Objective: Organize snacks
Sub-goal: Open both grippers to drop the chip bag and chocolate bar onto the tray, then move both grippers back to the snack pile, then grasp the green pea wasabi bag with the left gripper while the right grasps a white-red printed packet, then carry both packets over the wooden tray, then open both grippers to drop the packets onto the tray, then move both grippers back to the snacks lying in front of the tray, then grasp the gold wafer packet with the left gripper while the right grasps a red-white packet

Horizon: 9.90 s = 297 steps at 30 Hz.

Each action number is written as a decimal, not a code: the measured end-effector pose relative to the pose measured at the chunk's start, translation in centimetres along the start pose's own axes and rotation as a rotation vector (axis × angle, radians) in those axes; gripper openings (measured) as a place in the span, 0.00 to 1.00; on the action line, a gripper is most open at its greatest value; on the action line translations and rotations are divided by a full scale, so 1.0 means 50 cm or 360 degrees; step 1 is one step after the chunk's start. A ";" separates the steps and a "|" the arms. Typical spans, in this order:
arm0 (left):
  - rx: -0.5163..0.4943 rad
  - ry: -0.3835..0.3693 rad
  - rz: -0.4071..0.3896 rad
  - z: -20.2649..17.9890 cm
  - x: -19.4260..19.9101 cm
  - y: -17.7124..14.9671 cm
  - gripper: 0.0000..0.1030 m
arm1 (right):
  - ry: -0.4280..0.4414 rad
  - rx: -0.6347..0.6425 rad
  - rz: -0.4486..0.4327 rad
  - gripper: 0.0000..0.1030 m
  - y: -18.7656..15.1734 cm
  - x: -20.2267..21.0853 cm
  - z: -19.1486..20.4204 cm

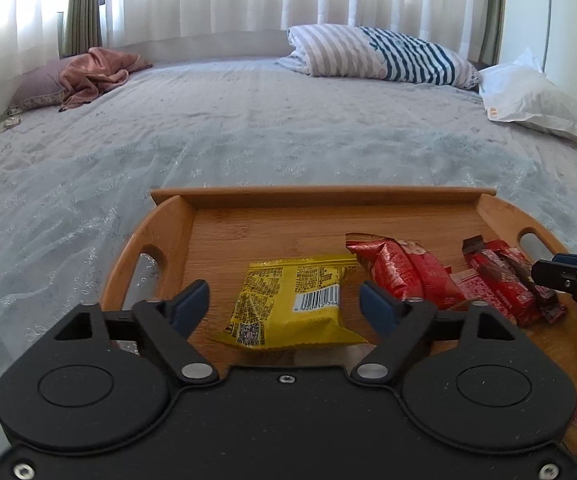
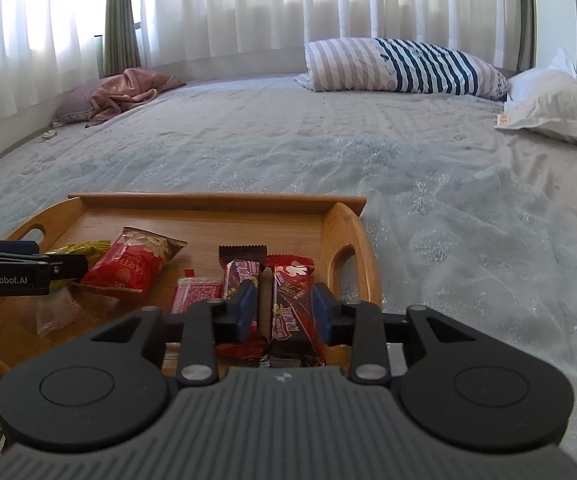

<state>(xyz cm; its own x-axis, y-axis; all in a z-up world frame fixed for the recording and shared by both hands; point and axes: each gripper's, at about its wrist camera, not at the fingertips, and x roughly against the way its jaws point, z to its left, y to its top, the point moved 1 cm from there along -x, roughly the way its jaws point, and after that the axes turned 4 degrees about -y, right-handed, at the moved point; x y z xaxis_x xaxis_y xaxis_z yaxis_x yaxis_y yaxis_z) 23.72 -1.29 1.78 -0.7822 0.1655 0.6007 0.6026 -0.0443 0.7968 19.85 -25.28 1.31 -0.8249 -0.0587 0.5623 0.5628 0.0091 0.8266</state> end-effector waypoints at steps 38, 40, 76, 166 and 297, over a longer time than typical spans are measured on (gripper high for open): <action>-0.0009 -0.0140 -0.0275 -0.045 0.353 -0.119 0.96 | 0.0008 0.0231 -0.0325 0.98 -0.159 0.213 0.032; 0.0006 -0.0128 -0.0264 -0.044 0.355 -0.133 0.96 | -0.0001 0.0235 -0.0342 1.00 -0.168 0.217 0.036; 0.0192 -0.0121 -0.0045 -0.051 0.236 -0.234 0.65 | 0.0038 0.0086 -0.0158 0.44 -0.235 0.188 0.069; 0.0228 0.0105 -0.0030 0.040 0.092 -0.081 0.43 | 0.0167 -0.0010 -0.0010 0.39 -0.071 0.028 0.159; 0.0084 0.0058 -0.0087 0.022 0.329 -0.305 0.43 | -0.0001 0.0086 -0.0198 0.65 -0.245 0.206 0.136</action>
<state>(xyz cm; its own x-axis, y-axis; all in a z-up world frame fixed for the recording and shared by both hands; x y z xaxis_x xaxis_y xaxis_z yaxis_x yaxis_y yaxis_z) 1.81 3.17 -0.56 -0.8189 0.1301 0.5589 0.5654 0.0158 0.8247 4.11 -19.19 -2.84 -0.8882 -0.0622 0.4553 0.4524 0.0557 0.8901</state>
